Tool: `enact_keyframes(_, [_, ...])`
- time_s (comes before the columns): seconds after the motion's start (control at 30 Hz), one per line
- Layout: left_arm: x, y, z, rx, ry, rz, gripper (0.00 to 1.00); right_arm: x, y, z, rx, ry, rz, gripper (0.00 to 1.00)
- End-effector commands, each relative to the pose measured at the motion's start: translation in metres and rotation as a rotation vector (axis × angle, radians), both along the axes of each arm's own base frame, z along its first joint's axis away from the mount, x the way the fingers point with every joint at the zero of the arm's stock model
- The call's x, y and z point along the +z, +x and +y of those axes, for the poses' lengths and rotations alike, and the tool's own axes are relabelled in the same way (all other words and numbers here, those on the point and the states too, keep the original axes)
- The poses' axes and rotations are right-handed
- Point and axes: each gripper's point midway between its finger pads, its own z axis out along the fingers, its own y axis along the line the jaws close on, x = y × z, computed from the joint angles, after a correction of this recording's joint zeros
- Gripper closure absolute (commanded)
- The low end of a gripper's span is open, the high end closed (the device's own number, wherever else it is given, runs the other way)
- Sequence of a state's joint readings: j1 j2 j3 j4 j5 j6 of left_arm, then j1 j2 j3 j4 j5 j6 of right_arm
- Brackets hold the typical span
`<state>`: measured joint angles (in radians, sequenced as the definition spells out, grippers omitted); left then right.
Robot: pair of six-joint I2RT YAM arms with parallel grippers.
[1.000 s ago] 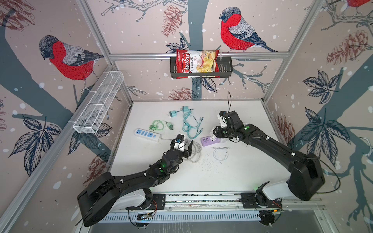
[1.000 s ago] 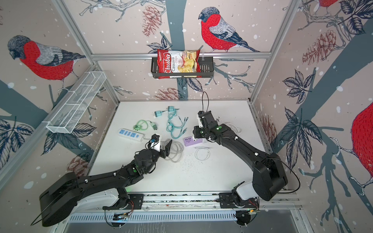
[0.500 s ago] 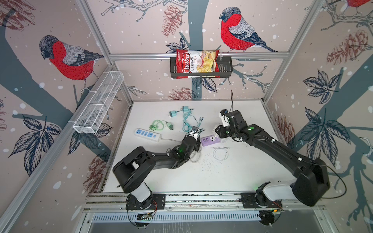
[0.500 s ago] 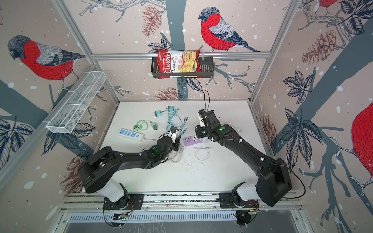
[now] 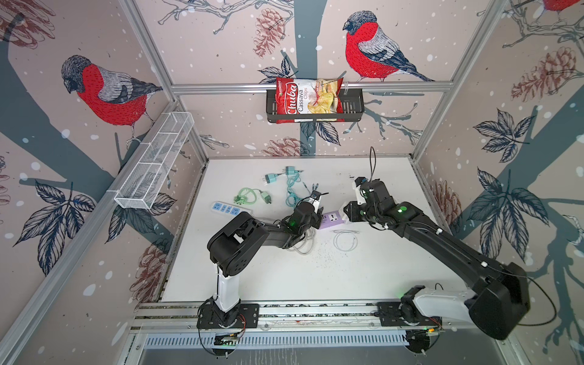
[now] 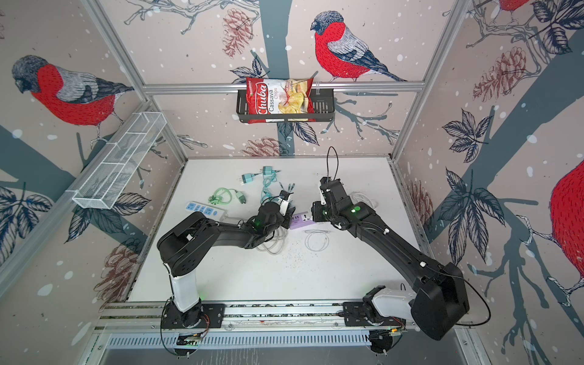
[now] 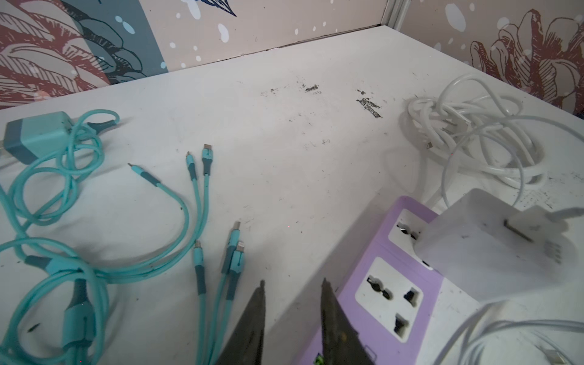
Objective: Insert the plug
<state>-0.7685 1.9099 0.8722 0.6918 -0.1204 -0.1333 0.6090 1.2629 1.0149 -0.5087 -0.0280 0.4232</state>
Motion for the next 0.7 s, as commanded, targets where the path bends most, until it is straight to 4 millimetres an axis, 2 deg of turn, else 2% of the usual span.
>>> enact_keyframes(0.0, [-0.003,-0.003,-0.008,-0.04,-0.024,0.02,0.7,-0.009,-0.004,-0.001,-0.066,0.033,0.042,0.93])
enact_keyframes(0.07, [-0.007,-0.005,-0.007,-0.041,-0.02,0.031,0.71,-0.017,-0.008,0.0,-0.083,0.043,0.063,0.93])
enact_keyframes(0.3, [-0.019,-0.007,-0.007,-0.065,-0.012,0.055,0.72,-0.016,-0.019,0.003,-0.107,0.091,0.067,0.93])
enact_keyframes(0.43, [-0.033,-0.011,-0.01,-0.093,0.014,0.094,0.73,-0.015,-0.023,-0.003,-0.128,0.084,0.063,0.93])
enact_keyframes(0.67, [-0.037,-0.037,-0.022,-0.22,-0.007,0.193,0.73,-0.018,-0.028,-0.012,-0.158,0.081,0.068,0.92])
